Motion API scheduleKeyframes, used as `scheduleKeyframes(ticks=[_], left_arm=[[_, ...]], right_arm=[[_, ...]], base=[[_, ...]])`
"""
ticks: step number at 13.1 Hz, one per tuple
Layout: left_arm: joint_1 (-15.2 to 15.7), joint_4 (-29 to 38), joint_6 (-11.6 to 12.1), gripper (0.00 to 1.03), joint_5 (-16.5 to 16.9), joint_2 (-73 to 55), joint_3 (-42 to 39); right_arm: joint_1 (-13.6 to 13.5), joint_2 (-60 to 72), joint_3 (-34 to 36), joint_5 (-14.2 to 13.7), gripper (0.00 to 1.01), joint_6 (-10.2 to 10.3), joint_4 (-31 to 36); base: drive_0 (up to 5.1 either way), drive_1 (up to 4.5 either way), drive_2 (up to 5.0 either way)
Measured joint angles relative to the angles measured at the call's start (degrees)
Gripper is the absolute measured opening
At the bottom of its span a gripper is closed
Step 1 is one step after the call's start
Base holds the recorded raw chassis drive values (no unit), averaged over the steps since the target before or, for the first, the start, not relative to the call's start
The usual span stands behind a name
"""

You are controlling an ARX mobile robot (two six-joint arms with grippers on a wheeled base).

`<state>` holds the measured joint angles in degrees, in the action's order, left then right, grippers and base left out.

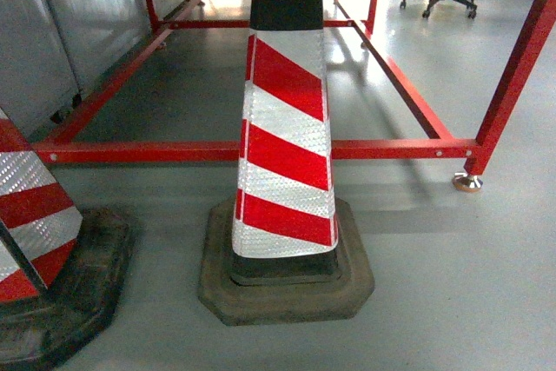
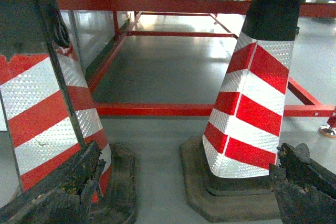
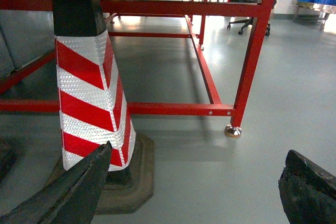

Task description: Sort blue parts and orange caps into right shelf containers

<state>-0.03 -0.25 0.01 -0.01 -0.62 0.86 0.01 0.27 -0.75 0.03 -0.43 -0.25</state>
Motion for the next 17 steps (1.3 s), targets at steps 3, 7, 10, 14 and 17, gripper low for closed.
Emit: scheduleKeyframes(ticks=[3,7,10,14,17], left_arm=[[0.0,0.0,0.0,0.98,0.0,0.0,0.0],[0.0,-0.17,0.0,0.98,0.0,0.0,0.0],[0.0,-0.07,0.0,0.98,-0.09,0.0,0.0],[0.0,-0.02,0.02,0.98,-0.07,0.0,0.0],[0.0,-0.02,0.0,0.98,-0.02,0.0,0.0]], right_arm=[[0.0,0.0,0.0,-0.02,0.98,0.02,0.02],[0.0,0.0,0.0,0.0,0.98,0.0,-0.15],[0.0,0.0,0.0,-0.02,0.98,0.2,-0.07],[0.0,0.0,0.0,-0.02,0.98,0.46,-0.11],[0.0,0.0,0.0,-0.02,0.98,0.44,-0.02]], base=[[0.0,0.0,0.0],[0.0,0.0,0.0],[0.0,0.0,0.0],[0.0,0.0,0.0],[0.0,0.0,0.0]])
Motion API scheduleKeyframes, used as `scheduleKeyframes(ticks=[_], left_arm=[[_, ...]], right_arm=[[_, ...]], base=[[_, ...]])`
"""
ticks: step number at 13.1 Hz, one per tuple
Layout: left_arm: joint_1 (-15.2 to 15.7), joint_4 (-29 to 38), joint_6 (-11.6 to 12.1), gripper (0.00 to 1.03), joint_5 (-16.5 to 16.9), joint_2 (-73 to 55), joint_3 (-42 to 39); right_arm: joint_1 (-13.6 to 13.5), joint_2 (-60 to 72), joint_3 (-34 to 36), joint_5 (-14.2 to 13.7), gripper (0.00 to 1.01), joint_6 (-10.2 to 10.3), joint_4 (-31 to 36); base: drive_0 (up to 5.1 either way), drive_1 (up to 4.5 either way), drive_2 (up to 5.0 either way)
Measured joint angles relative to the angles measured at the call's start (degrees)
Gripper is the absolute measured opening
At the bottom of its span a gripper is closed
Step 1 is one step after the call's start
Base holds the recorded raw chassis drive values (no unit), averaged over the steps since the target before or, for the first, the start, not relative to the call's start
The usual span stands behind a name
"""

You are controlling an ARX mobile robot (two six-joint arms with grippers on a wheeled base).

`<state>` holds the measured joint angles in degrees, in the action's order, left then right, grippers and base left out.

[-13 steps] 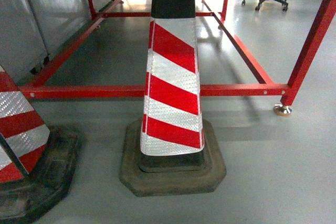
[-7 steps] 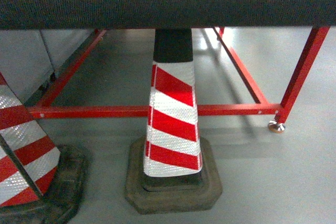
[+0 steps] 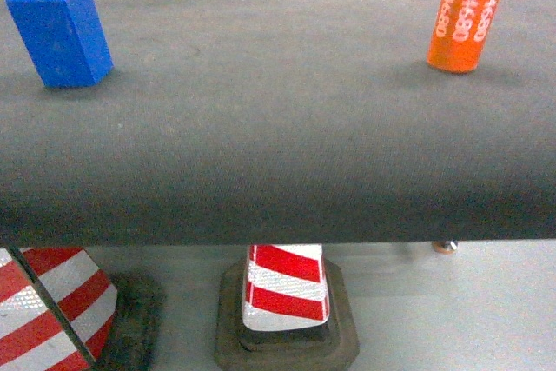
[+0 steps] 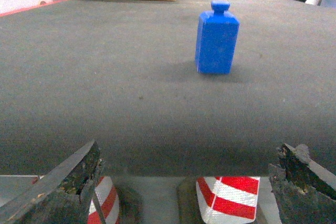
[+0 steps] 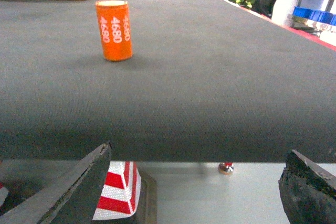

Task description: Sort blue parts and orange caps into right shelf containers

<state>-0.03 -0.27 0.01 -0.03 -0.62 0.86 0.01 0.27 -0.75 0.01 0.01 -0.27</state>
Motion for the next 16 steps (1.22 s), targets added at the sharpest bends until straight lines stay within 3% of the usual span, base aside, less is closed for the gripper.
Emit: scheduleKeyframes(ticks=[16], left_arm=[[0.0,0.02,0.02,0.98,0.0,0.0,0.02]], right_arm=[[0.0,0.0,0.0,0.0,0.98,0.02,-0.02]], base=[[0.0,0.0,0.0]])
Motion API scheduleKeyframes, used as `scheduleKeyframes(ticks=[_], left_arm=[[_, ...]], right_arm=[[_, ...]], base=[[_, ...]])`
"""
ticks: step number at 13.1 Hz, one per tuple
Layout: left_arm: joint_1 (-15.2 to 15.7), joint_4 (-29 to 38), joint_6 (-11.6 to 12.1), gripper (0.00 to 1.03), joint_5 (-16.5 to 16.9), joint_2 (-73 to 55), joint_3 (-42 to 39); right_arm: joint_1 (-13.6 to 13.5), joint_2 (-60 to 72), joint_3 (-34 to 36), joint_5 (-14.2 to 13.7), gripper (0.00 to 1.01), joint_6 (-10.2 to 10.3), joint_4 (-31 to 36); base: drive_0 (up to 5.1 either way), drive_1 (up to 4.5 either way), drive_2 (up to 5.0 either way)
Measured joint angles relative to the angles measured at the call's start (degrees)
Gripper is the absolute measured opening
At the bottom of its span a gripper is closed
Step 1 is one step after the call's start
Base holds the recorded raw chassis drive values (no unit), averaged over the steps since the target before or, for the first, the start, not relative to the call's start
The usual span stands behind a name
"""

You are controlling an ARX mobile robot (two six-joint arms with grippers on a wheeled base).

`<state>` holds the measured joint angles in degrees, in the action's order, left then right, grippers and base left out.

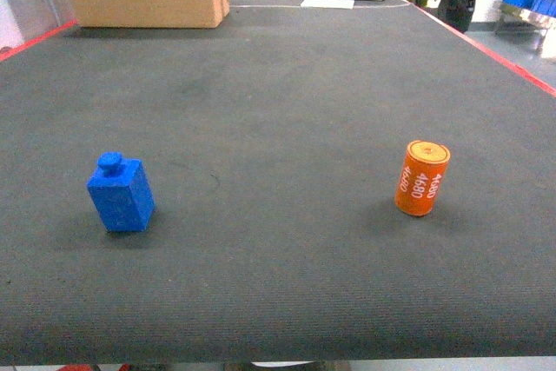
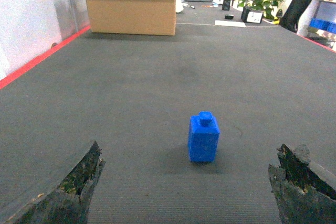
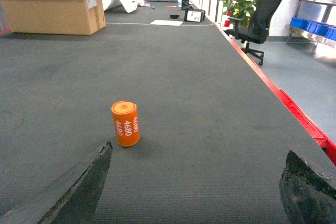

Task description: Sort blue parts and orange caps into right shelf containers

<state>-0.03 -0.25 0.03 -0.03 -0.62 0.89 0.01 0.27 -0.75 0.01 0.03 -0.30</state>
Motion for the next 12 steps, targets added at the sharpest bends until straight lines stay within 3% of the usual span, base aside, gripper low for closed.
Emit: scheduleKeyframes(ticks=[12], left_arm=[[0.0,0.0,0.0,0.98,0.0,0.0,0.0]], right_arm=[[0.0,0.0,0.0,0.0,0.98,0.0,0.0]], base=[[0.0,0.0,0.0]])
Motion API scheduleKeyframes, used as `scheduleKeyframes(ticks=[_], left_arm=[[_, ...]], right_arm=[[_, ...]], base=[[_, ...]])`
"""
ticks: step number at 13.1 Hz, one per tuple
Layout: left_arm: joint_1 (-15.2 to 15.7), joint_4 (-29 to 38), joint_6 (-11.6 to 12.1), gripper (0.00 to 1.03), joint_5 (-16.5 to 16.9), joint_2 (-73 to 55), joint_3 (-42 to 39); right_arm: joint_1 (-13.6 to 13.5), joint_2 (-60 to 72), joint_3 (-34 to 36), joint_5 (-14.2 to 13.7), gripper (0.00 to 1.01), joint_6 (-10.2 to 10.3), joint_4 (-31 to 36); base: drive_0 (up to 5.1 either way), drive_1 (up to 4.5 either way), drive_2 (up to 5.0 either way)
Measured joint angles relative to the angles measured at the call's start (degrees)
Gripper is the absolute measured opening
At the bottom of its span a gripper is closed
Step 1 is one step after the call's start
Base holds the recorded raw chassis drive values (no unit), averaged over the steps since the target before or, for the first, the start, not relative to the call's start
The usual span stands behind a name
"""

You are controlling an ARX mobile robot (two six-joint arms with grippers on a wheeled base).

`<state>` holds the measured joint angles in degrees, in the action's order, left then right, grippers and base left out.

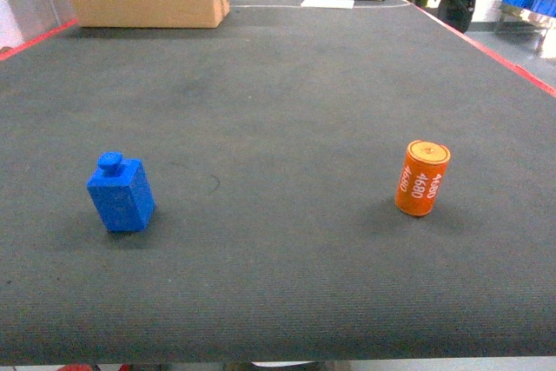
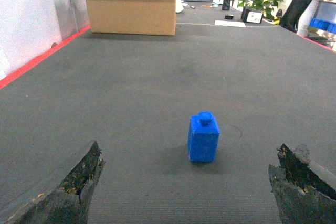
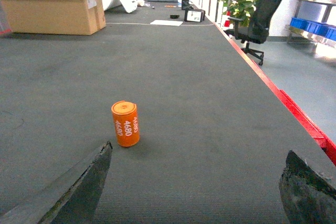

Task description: Sort blue parts and orange caps into right shelf containers

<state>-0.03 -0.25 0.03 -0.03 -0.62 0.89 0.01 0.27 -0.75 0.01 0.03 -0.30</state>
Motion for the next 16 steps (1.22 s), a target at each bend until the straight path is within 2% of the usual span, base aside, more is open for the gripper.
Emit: scheduleKeyframes(ticks=[12,13,14,15,16], left_arm=[[0.0,0.0,-0.02,0.98,0.0,0.0,0.0],[0.0,0.0,0.0,0.98,0.0,0.0,0.0],[-4.09,-3.61,-1.2,0.98,-8.98,-2.86,1.18],[-12.59,6.62,-2.21,0.98,-24.46,-17.99,2.21],[-12.41,12.09,-2.21,0.98,-25.18,-23.41,2.71]], right_arm=[[0.0,0.0,0.0,0.0,0.98,0.0,0.0],[-3.65,1.95,-0.7,-8.35,0.98,1.01,-2.84],[-8.37,6.6,-0.96,-16.66,0.98,4.13,-0.61],[-12.5,16.0,-2.29,-22.45,0.98,5.97,10.78],[-12.35,21.66,-3.17,-21.99,0.98,6.01,16.33]], base=[[0.0,0.0,0.0],[0.0,0.0,0.0],[0.0,0.0,0.0],[0.0,0.0,0.0],[0.0,0.0,0.0]])
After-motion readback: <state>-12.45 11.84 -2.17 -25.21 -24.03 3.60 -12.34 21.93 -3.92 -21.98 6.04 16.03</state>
